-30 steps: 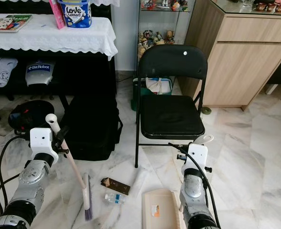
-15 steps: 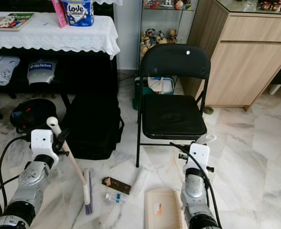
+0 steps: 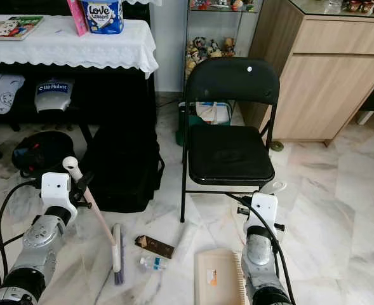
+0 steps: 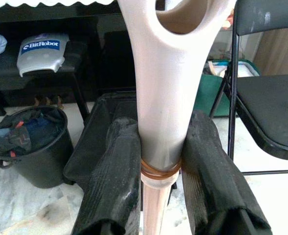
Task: Sweep floor
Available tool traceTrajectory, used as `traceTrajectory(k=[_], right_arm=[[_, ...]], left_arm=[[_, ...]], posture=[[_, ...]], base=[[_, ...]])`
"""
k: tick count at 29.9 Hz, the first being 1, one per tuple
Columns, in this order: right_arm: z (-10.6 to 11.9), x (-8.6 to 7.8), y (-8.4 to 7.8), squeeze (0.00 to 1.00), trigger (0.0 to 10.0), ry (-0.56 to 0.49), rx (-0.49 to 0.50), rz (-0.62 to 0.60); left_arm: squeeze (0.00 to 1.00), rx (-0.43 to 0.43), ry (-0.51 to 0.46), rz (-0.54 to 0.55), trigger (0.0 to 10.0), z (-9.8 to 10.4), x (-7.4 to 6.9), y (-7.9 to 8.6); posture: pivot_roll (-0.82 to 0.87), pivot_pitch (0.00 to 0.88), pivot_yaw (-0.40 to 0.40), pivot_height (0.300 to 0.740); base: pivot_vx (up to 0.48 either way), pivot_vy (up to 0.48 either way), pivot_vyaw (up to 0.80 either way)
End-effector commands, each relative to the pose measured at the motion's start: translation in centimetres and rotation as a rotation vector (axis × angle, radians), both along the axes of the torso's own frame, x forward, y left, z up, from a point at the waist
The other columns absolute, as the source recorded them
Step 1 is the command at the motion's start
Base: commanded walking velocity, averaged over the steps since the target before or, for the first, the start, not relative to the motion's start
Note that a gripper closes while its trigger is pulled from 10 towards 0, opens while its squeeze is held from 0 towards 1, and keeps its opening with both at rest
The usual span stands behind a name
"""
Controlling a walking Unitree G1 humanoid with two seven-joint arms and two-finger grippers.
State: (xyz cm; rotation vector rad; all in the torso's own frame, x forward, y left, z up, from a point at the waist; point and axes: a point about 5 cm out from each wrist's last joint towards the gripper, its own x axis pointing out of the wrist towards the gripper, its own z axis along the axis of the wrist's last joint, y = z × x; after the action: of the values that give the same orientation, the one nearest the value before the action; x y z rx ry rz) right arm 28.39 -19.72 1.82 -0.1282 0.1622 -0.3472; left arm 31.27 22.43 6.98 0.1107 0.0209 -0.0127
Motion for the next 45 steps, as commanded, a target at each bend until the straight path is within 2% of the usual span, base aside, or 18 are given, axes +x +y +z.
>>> traceTrajectory(k=[1,4,6,15,18,20,21,25,27,30,32,34,35,41,45], right_arm=[[-1.5,-0.9,0.1,0.00,10.0,0.093,0.029,-0.020],[-1.8,-1.1,0.0,0.00,10.0,0.122,0.042,-0.035],[-2.4,-1.4,-0.4,0.00,10.0,0.171,0.054,-0.064],[-2.2,-1.2,-0.6,0.00,10.0,0.168,0.049,-0.062],[-2.2,-1.1,-0.5,0.00,10.0,0.167,0.048,-0.060],[-2.1,-1.1,-0.5,0.00,10.0,0.168,0.049,-0.059],[-2.1,-1.0,-0.5,0.00,10.0,0.163,0.051,-0.058],[-2.0,-0.9,-0.4,0.00,10.0,0.162,0.052,-0.059],[-2.0,-0.9,-0.4,0.00,10.0,0.162,0.052,-0.058],[-1.9,-0.9,-0.4,0.00,10.0,0.156,0.050,-0.058],[-1.9,-0.9,-0.6,0.00,10.0,0.155,0.048,-0.059],[-1.9,-0.9,-0.6,0.00,10.0,0.155,0.047,-0.061],[-1.9,-0.9,-0.6,0.00,10.0,0.155,0.047,-0.062],[-1.9,-0.9,-0.6,0.00,10.0,0.156,0.048,-0.061],[-1.9,-0.9,-0.5,0.00,10.0,0.156,0.048,-0.058]], left_arm=[[0.00,0.005,0.032,-0.010,10.0,-0.4,-0.3,0.4],[0.00,0.000,0.051,-0.026,10.0,-0.6,-0.3,0.3],[0.00,-0.010,0.133,-0.101,10.0,-1.4,-0.5,0.0],[0.00,-0.002,0.190,-0.119,10.0,-1.7,-0.8,1.1],[0.00,0.079,0.209,-0.132,10.0,-1.6,-0.9,1.9],[0.00,0.094,0.187,-0.078,10.0,-1.1,-0.8,2.7],[0.00,0.115,0.155,-0.017,10.0,-0.6,-0.7,3.4],[0.00,0.140,0.111,0.048,10.0,-0.3,-0.8,3.8],[0.00,0.138,0.098,0.036,10.0,-0.3,-1.0,3.7],[0.00,0.193,0.102,0.003,10.0,-0.4,-1.4,3.7],[0.00,0.265,0.114,-0.057,10.0,-0.3,-1.6,3.9],[0.00,0.294,0.118,-0.111,10.0,-0.1,-1.7,3.9],[0.00,0.297,0.127,-0.158,10.0,0.1,-1.7,3.9],[0.00,0.258,0.184,-0.214,10.0,0.1,-2.0,4.5],[0.00,0.139,0.180,-0.221,10.0,-0.2,-2.1,4.1]], posture=[[-0.06,0.065,-0.033,0.740],[-0.06,0.065,-0.033,0.740],[-0.06,0.065,-0.033,0.740],[-0.06,0.070,-0.035,0.740],[-0.06,0.071,-0.037,0.740],[-0.06,0.071,-0.037,0.740],[-0.05,0.073,-0.037,0.740],[-0.06,0.072,-0.036,0.740],[-0.06,0.072,-0.036,0.740],[-0.06,0.074,-0.036,0.740],[-0.06,0.075,-0.035,0.740],[-0.06,0.075,-0.035,0.740],[-0.06,0.075,-0.035,0.740],[-0.05,0.076,-0.035,0.740],[-0.05,0.076,-0.035,0.740]], base=[[0.000,0.000,0.00],[0.000,0.000,0.00],[0.000,0.000,0.00],[0.000,0.000,0.00],[0.000,0.000,0.00],[0.000,0.000,0.00],[0.000,0.000,0.00],[0.000,0.000,0.00],[0.000,0.000,0.00],[0.000,0.000,0.00],[0.000,0.000,0.00],[0.000,0.000,0.00],[0.000,0.000,0.00],[0.000,0.000,0.00],[0.000,0.000,0.00]])
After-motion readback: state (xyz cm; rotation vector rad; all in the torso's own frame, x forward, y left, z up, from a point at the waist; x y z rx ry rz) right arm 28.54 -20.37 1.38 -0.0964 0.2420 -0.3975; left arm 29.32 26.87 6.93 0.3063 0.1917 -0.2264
